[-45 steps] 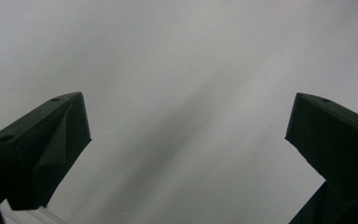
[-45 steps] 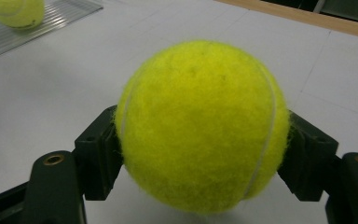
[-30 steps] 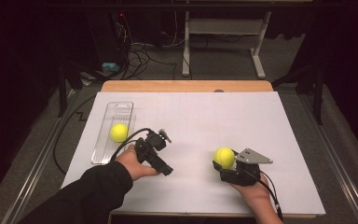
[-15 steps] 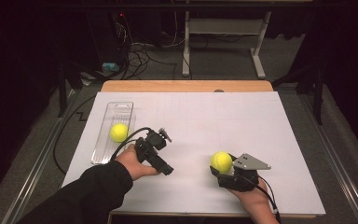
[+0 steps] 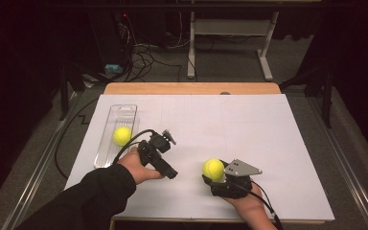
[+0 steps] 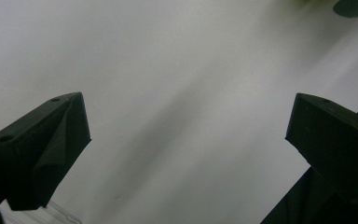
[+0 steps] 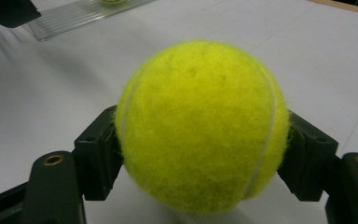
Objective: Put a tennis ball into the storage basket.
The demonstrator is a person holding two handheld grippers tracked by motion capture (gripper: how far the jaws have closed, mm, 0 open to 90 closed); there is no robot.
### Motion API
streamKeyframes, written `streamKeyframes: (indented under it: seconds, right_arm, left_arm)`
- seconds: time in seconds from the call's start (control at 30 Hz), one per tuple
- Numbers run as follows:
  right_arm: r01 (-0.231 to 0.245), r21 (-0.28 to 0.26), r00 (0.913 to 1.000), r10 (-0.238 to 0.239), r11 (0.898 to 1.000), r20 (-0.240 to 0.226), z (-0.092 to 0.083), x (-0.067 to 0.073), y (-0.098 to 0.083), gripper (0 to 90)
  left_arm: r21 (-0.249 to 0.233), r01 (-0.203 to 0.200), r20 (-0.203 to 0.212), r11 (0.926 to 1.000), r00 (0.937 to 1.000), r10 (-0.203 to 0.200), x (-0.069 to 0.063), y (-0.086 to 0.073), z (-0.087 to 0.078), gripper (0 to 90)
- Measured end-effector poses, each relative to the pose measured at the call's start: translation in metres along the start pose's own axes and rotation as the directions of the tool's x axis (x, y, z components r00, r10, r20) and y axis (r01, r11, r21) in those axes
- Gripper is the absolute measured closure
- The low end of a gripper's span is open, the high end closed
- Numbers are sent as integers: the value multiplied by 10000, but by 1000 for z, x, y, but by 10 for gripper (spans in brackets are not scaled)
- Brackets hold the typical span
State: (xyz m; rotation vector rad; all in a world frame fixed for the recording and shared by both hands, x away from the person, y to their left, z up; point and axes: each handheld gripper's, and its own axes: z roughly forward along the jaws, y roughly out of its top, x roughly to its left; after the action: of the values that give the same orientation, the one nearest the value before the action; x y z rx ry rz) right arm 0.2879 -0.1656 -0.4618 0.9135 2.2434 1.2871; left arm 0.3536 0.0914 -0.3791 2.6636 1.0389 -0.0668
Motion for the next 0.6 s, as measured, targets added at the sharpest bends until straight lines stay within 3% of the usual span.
streamKeyframes:
  seconds: [0.33, 0.6]
  right_arm:
    - [428, 61, 9983, -426, 9991, -403, 10, 19, 4, 267]
    - [443, 65, 9975, -439, 9990, -556, 14, 23, 4, 267]
  left_arm:
    - [-79, -266, -19, 9996, 9996, 266, -8, 8, -6, 4]
    - [-165, -439, -22, 9989, 9990, 439, -15, 15, -12, 4]
